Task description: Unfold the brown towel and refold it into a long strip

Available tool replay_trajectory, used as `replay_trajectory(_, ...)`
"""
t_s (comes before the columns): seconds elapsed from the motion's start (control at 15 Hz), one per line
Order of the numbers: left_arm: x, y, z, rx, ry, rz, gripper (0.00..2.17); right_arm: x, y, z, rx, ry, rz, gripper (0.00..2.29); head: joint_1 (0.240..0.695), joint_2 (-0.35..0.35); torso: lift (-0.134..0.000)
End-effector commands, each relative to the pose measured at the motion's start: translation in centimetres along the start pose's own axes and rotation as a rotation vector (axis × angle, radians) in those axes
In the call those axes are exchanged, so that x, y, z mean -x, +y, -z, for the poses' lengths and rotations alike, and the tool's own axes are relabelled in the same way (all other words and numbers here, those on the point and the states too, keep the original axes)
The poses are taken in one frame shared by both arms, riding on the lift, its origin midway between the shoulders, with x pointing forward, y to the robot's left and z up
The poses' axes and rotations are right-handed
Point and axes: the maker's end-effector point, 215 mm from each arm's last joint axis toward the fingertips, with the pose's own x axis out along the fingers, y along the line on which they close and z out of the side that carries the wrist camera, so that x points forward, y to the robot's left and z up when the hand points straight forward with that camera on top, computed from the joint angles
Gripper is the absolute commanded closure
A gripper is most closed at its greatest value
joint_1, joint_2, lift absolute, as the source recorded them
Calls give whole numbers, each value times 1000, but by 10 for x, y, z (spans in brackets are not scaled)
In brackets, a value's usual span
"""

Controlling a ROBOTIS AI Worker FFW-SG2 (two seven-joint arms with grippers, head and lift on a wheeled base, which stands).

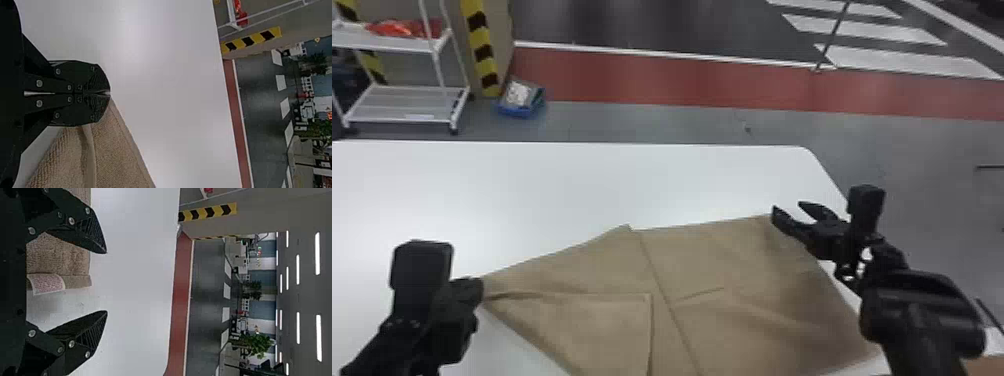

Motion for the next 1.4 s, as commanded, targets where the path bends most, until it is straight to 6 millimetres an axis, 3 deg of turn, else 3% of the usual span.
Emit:
replay_trajectory(0.0, -3, -4, 7, -1, 15, 10, 1447, -4, 2, 10, -2, 9, -5, 471, 695, -188, -123)
replay_trajectory(0.33, -4, -7, 10, 0, 21, 14, 1447, -3, -5, 10, 28, 19, 3, 586, 695, -193, -123)
replay_trajectory(0.87, -7, -6, 8, -1, 20, 14, 1447, 0, 5, 26, 14, 64, -32, 589, 695, -196, -123)
replay_trajectory(0.93, -7, -6, 8, -1, 20, 14, 1447, 1, 6, 27, 10, 67, -43, 782, 695, -195, -123)
replay_trajectory(1.07, -7, -6, 8, -1, 20, 14, 1447, 1, 8, 25, 9, 66, -56, 846, 695, -192, -123)
replay_trajectory(1.27, -8, -2, 7, -3, 18, 8, 1447, 4, 9, 19, 14, 57, -85, 1453, 695, -187, -123)
replay_trajectory(1.33, -8, -2, 6, -2, 18, 6, 1447, 4, 9, 14, 19, 49, -90, 1538, 695, -185, -123)
